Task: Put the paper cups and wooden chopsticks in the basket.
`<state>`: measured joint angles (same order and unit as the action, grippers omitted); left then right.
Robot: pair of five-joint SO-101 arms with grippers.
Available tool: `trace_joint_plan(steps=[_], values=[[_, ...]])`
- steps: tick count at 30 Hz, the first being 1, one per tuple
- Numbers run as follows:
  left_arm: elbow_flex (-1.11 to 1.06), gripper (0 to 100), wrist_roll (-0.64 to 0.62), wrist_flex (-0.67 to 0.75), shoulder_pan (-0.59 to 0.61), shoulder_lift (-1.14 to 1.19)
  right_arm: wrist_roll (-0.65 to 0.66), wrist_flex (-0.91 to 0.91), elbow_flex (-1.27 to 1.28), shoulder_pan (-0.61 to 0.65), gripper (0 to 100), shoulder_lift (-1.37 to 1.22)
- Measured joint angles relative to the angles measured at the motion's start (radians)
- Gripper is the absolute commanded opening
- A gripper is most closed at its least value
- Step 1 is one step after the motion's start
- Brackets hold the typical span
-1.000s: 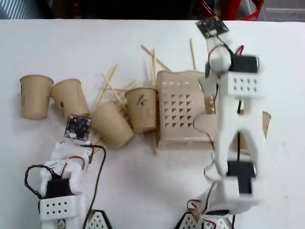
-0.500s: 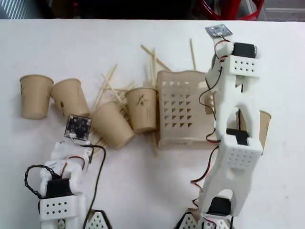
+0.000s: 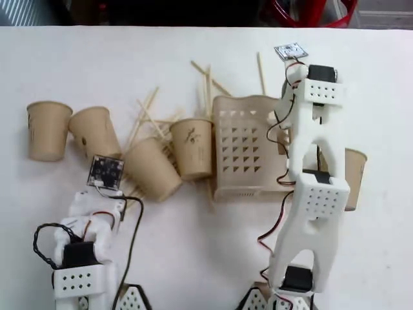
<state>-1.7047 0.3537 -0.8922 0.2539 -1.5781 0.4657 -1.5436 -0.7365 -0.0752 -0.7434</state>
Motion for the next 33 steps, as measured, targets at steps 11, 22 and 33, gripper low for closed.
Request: trace_joint_plan(steps=[11,22,33], values=[[0.000,15,0.000,0.000,0.000,0.000,-0.095,0.000,-0.074,-0.029,1.6,0.023],[0.000,15,0.000,0.000,0.000,0.000,-0.304,-0.018,-0.166,-0.086,1.7,0.413],[0.000,15,0.000,0.000,0.000,0.000,-0.330,-0.157,-0.167,-0.101,1.7,0.749]])
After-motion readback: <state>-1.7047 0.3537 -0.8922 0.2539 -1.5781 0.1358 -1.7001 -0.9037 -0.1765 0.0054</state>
